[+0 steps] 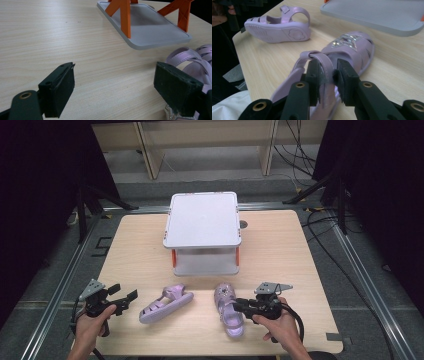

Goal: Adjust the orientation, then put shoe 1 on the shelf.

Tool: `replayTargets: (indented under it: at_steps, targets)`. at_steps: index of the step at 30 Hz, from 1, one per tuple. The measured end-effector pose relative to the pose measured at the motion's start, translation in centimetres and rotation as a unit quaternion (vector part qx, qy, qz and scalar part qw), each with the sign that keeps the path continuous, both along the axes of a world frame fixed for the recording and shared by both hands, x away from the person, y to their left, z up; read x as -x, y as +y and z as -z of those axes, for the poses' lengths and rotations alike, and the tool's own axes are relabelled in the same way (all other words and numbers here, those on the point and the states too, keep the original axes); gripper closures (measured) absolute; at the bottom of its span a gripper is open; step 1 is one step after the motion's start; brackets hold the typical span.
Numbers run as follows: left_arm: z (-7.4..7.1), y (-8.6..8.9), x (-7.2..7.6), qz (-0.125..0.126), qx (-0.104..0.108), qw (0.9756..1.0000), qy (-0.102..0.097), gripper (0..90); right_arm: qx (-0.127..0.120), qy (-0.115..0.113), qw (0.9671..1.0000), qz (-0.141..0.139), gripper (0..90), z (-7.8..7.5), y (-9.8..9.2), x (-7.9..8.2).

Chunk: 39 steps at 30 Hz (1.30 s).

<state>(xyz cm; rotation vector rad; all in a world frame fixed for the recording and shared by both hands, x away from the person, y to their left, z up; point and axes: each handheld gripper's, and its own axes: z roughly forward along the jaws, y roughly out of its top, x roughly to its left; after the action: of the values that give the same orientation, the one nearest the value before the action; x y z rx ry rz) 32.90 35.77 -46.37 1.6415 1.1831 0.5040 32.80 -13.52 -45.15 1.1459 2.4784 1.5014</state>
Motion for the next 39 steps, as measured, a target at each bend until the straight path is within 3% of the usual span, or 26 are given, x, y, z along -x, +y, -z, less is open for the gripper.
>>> replayTargets:
  at_steps: [1,2,3,5,6,8,10,12,13,15,17,23,24,26,27,28,29,30,31,33,34,39]
  targets:
    - [0.0,0.0,0.0,0.001,0.0,1.0,0.0,16.3,0.0,0.013,0.9999,0.0,69.4,-0.2,0.2,0.3]
    - [0.0,0.0,0.0,0.001,0.0,1.0,0.0,16.3,0.02,-0.018,0.9996,-0.011,66.8,-0.1,0.1,0.1]
    - [0.0,0.0,0.0,0.002,0.001,1.0,0.0,16.3,0.038,-0.013,0.9991,-0.009,61.7,-0.3,0.3,0.5]
    - [0.0,0.0,0.0,0.002,0.0,1.0,-0.001,16.2,0.046,-0.011,0.9988,-0.009,60.6,-0.4,0.4,0.7]
    - [0.0,0.0,0.0,0.003,0.0,1.0,-0.002,16.3,0.056,-0.055,0.9967,-0.023,56.5,-0.4,0.2,0.5]
    - [0.0,0.0,0.0,0.003,-0.001,1.0,-0.001,16.3,0.05,-0.054,0.9969,-0.025,56.1,-0.5,0.2,0.7]
    - [0.0,0.0,0.0,0.001,0.001,1.0,-0.001,16.3,0.047,-0.069,0.9963,-0.021,53.6,-0.8,0.2,0.9]
    - [0.0,0.0,-0.1,0.003,0.001,1.0,-0.002,16.3,0.052,-0.093,0.9939,-0.027,52.9,-0.9,0.3,1.1]
    - [-0.1,0.0,0.0,0.001,0.0,1.0,0.0,16.3,0.052,-0.093,0.9939,-0.027,52.9,-0.9,0.3,1.1]
    - [0.0,0.0,-0.1,0.003,0.0,1.0,-0.003,16.3,0.056,-0.122,0.9901,-0.042,51.5,-1.1,0.6,1.2]
    - [0.0,0.1,-0.1,-0.001,0.002,1.0,-0.002,16.3,0.057,-0.134,0.9882,-0.048,47.4,-1.2,1.0,1.3]
    - [-0.1,0.1,-0.2,0.001,0.0,1.0,-0.002,16.3,0.062,-0.141,0.987,-0.046,33.9,-0.9,1.3,1.3]
    - [-0.1,0.1,-0.2,0.001,-0.001,1.0,-0.001,16.3,0.068,-0.142,0.9863,-0.05,27.9,-0.8,1.4,1.3]
    - [-0.2,0.0,0.0,-0.013,-0.003,0.9998,0.015,16.3,0.067,-0.147,0.9852,-0.056,29.4,-0.6,1.6,1.3]
    - [-0.2,0.0,0.0,-0.011,-0.003,0.9998,0.013,16.3,0.08,-0.159,0.9815,-0.07,40.1,-0.6,1.7,1.6]
    - [-0.2,0.0,-0.1,-0.014,-0.003,0.9998,0.016,16.3,0.093,-0.173,0.9777,-0.076,44.1,-0.6,1.8,1.6]
    - [-0.2,-0.1,-0.1,-0.014,0.0,0.9998,0.017,16.3,0.093,-0.173,0.9777,-0.076,44.1,-0.6,1.8,1.6]
    - [-0.2,0.0,-0.3,-0.003,-0.004,1.0,0.005,16.3,0.11,-0.186,0.9732,-0.078,47.7,-0.6,1.9,1.7]
    - [0.0,0.0,-0.4,0.004,-0.002,1.0,0.0,16.3,0.11,-0.186,0.9732,-0.078,47.7,-0.6,1.9,1.7]
    - [0.0,0.0,-0.5,0.01,-0.006,0.9999,-0.001,16.3,0.14,-0.208,0.9649,-0.079,54.4,-0.6,2.2,1.7]
    - [-0.1,-0.1,-0.1,-0.013,-0.001,0.9997,0.019,16.3,0.148,-0.212,0.9621,-0.089,57.3,-0.4,2.5,1.6]
    - [0.0,-0.1,-0.1,-0.009,-0.003,0.9998,0.018,16.3,0.15,-0.212,0.9596,-0.107,60.4,-0.2,3.3,1.5]
